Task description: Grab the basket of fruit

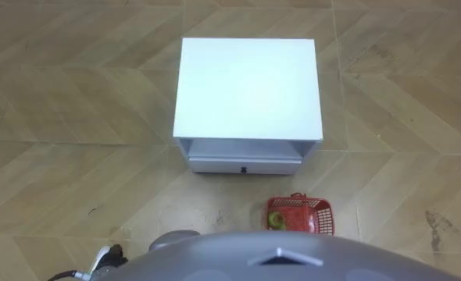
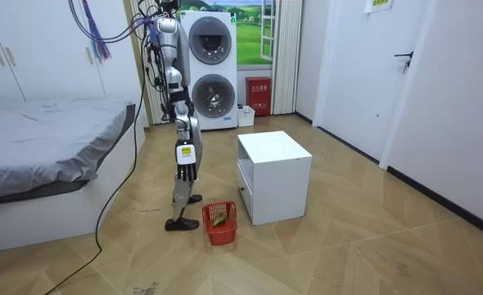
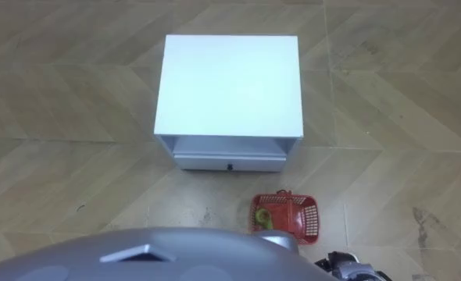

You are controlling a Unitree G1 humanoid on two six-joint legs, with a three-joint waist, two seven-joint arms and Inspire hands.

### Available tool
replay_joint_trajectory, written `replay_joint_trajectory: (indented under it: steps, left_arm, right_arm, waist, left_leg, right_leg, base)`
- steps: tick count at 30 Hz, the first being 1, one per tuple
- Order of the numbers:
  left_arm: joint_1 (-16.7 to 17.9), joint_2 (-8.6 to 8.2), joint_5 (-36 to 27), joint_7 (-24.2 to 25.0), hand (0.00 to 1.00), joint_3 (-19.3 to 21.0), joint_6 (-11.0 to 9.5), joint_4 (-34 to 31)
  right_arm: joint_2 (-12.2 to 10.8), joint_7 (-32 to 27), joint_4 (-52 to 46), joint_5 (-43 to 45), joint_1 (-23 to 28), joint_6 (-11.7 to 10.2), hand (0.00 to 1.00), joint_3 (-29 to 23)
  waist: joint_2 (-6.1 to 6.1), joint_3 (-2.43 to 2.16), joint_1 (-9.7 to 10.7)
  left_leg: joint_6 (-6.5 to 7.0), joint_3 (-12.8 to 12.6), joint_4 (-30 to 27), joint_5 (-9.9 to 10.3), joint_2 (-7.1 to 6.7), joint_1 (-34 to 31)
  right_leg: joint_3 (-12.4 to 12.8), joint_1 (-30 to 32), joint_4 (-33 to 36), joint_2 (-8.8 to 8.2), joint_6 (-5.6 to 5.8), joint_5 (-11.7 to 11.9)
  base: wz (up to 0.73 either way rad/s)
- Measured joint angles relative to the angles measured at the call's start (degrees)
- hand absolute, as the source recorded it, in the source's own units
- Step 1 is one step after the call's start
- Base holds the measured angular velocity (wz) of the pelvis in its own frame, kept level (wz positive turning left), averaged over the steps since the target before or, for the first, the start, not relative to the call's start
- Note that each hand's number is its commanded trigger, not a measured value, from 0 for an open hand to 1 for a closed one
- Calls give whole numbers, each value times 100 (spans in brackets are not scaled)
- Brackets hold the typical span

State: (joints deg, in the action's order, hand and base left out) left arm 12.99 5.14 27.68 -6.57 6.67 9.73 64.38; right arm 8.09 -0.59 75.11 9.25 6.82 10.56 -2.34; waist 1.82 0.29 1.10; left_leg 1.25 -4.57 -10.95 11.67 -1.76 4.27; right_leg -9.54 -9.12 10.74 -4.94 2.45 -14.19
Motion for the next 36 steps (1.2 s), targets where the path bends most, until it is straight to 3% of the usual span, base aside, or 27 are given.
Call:
replay_joint_trajectory:
  steps: [26,36]
  left_arm:
    - [47,-4,0,1,0,39,-12,3]
    - [23,2,0,1,0,43,-228,0]
  right_arm:
    - [6,-246,-6,34,-8,-123,0,-3]
    - [38,-382,-64,31,8,-210,0,-19]
  waist:
    - [-23,1,-29]
    - [-72,-13,-6]
  left_leg:
    - [-2,6,-34,3,-1,-4]
    - [74,-20,-350,198,29,-242]
  right_leg:
    - [6,-9,4,-1,-5,3]
    - [-23,257,446,-32,-1,0]
  base:
    - [0]
    - [0]
